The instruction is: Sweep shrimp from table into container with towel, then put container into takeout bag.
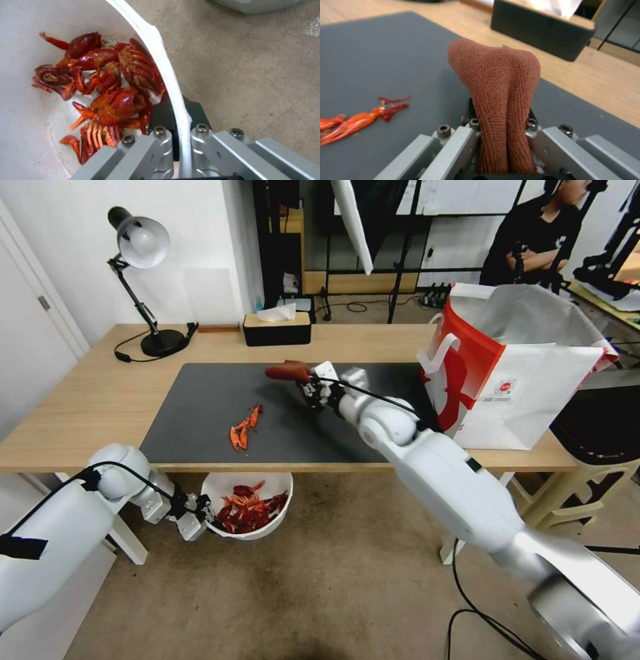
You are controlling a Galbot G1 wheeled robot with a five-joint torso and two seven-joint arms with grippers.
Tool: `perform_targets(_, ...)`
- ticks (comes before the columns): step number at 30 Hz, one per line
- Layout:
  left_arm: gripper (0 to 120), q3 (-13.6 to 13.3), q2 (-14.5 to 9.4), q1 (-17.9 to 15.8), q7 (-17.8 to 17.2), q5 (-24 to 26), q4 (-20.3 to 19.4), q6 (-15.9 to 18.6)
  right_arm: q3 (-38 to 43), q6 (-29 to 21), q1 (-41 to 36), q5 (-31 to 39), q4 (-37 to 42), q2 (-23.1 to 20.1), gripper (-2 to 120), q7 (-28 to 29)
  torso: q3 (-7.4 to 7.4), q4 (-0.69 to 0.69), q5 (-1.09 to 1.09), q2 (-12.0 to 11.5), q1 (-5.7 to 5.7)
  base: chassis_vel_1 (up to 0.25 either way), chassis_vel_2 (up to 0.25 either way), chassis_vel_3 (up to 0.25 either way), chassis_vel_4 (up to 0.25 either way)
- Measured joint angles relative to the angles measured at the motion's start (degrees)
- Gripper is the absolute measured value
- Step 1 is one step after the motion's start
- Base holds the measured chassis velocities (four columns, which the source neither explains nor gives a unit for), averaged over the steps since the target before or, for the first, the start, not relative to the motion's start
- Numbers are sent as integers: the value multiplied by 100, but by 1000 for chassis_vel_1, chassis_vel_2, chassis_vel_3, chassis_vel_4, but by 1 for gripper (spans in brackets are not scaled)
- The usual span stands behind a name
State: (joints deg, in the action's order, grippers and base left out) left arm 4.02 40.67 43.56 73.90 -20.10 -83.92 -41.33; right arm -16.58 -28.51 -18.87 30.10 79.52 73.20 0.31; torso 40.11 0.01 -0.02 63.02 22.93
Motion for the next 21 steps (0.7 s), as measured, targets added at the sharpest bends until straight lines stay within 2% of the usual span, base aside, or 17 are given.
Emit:
perform_targets(2, 0, 41, -48, 25, 3, 36, -9, 0, -131, -120, 267, -99, -504, 285, 3, -96, 0, 0, 0, 0, 0, 0, 0, 0, 0)
perform_targets(6, 0, 81, -102, 58, 3, 89, -12, 0, -207, -187, 435, -179, -883, 494, 3, -383, 0, 0, 0, 0, 0, 0, 0, 0, 0)
perform_targets(15, 0, 109, -147, 80, -1, 144, -1, 0, -396, -192, 485, -229, -945, 479, 3, -954, 0, -1, 1, 0, -1, 0, 0, 0, 0)
perform_targets(21, 0, 111, -149, 64, -7, 167, 24, 0, -593, -161, 344, -201, -561, 255, 3, -1384, 0, -1, 1, 0, -1, 0, 0, 0, 0)
